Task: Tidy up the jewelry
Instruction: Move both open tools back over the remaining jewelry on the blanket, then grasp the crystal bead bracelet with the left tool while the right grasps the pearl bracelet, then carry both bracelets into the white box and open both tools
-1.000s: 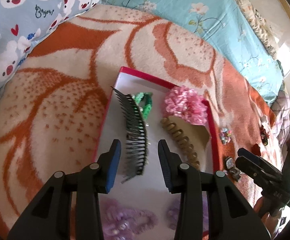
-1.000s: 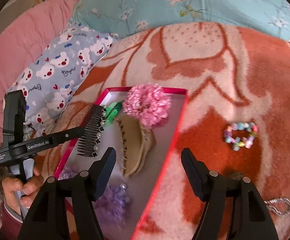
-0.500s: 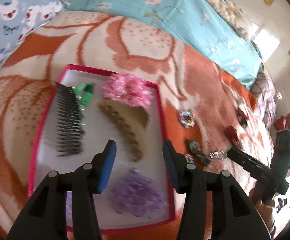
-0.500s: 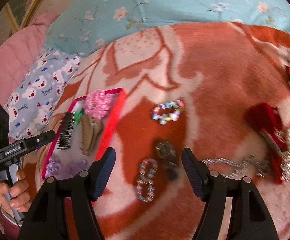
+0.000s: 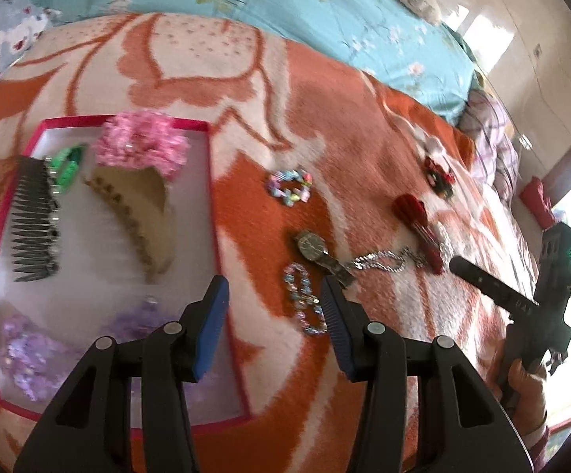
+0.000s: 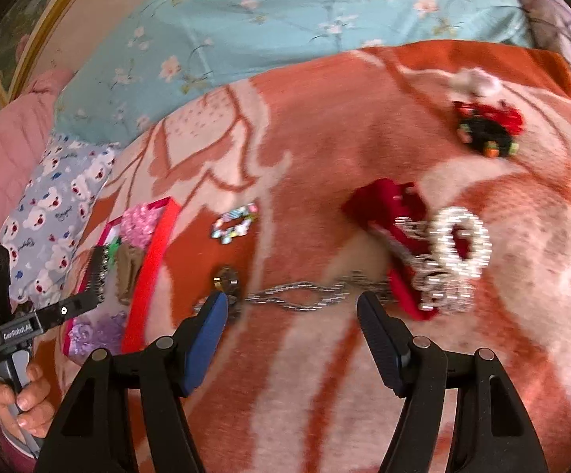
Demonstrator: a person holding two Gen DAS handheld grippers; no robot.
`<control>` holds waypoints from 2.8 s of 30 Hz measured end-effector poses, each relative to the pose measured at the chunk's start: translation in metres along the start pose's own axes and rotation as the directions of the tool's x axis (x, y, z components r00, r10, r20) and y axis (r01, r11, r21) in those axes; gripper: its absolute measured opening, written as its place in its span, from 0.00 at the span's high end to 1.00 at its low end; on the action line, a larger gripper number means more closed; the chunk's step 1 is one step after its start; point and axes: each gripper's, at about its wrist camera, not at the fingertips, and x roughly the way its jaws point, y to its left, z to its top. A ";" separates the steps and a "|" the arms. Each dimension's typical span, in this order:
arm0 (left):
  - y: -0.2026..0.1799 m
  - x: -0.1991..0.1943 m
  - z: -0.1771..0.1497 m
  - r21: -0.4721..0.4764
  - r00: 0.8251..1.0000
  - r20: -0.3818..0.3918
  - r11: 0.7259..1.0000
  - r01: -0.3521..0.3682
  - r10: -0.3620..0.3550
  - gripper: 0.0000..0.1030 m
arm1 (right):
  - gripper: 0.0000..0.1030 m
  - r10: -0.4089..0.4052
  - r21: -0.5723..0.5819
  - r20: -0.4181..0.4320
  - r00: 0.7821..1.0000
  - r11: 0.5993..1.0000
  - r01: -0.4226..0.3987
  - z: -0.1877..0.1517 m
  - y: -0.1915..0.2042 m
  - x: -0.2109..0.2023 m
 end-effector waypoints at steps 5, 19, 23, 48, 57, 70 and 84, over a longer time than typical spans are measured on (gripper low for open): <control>-0.019 0.017 -0.005 0.028 0.999 -0.036 0.999 0.015 -0.014 0.55 | 0.32 -0.049 0.039 0.014 0.999 0.998 0.048 -0.002 -0.031 -0.013; -0.045 0.063 -0.022 0.068 0.991 -0.136 0.998 0.007 0.002 0.55 | 0.33 -0.138 0.119 0.024 0.990 0.984 0.134 0.010 -0.081 -0.008; -0.052 0.082 -0.023 0.088 0.986 -0.164 0.996 -0.009 0.023 0.55 | 0.35 -0.152 0.139 0.021 0.988 0.979 0.148 0.016 -0.091 -0.002; -0.036 0.092 -0.025 0.067 0.986 -0.167 0.998 0.008 0.003 0.87 | 0.81 -0.123 0.194 0.039 0.992 0.975 0.113 0.021 -0.104 0.010; -0.039 0.054 -0.022 0.066 0.995 -0.094 0.998 0.025 -0.019 0.87 | 0.81 -0.039 0.121 0.106 0.994 0.992 0.026 0.024 -0.063 -0.020; -0.013 -0.003 -0.022 0.022 1.000 0.017 1.000 0.005 -0.005 0.87 | 0.81 0.128 -0.017 0.056 0.990 0.992 -0.128 0.012 0.028 -0.012; 0.054 -0.056 -0.034 -0.103 0.991 0.108 0.992 -0.067 0.078 0.87 | 0.81 0.256 -0.125 -0.041 0.966 0.958 -0.259 -0.004 0.114 0.013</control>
